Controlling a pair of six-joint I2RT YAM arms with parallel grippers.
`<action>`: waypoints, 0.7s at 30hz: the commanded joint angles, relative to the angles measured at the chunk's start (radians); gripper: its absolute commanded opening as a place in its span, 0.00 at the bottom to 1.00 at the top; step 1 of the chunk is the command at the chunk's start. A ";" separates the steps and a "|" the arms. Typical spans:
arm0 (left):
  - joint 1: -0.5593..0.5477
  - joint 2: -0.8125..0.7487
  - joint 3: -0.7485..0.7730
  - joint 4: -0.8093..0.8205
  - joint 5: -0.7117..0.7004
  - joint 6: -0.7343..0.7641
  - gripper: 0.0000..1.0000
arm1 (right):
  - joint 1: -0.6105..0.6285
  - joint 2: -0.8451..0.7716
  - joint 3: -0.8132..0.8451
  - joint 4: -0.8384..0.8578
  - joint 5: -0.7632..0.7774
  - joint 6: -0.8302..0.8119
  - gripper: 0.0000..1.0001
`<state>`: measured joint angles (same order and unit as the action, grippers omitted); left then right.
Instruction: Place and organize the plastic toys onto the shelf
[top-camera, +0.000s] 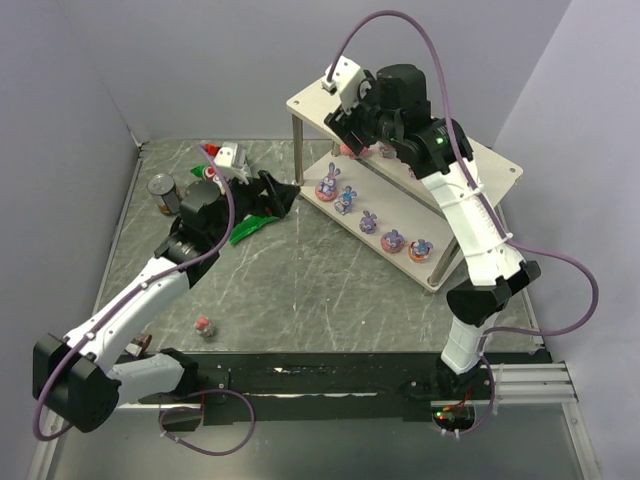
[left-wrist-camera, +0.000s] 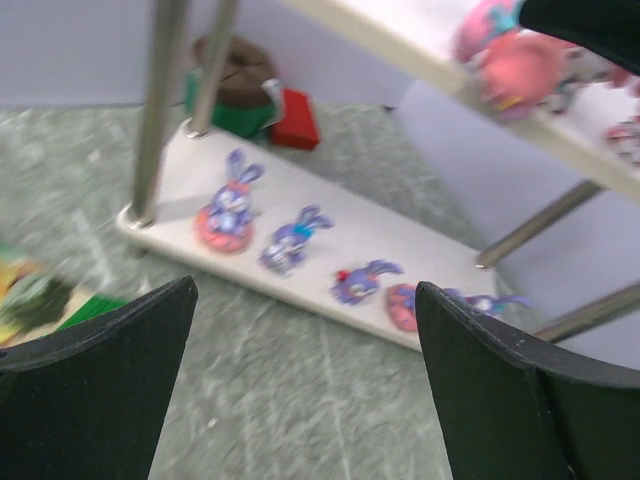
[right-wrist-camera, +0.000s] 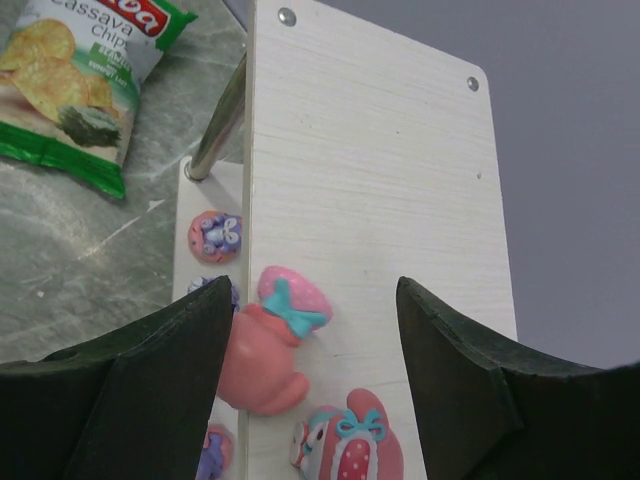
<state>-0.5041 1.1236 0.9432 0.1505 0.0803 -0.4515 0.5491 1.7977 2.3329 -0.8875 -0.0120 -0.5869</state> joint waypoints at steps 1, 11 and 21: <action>-0.019 0.047 0.088 0.178 0.159 0.023 0.96 | -0.008 -0.109 -0.003 0.111 -0.006 0.082 0.73; -0.053 0.185 0.238 0.164 0.078 0.005 0.97 | -0.008 -0.188 0.014 0.067 -0.009 0.193 0.76; -0.053 0.033 0.039 -0.051 -0.018 -0.034 0.96 | 0.002 -0.414 -0.259 0.113 -0.143 0.312 0.77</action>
<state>-0.5537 1.1431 1.0321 0.1970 0.0616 -0.4271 0.5491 1.4559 2.1166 -0.8211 -0.0746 -0.3454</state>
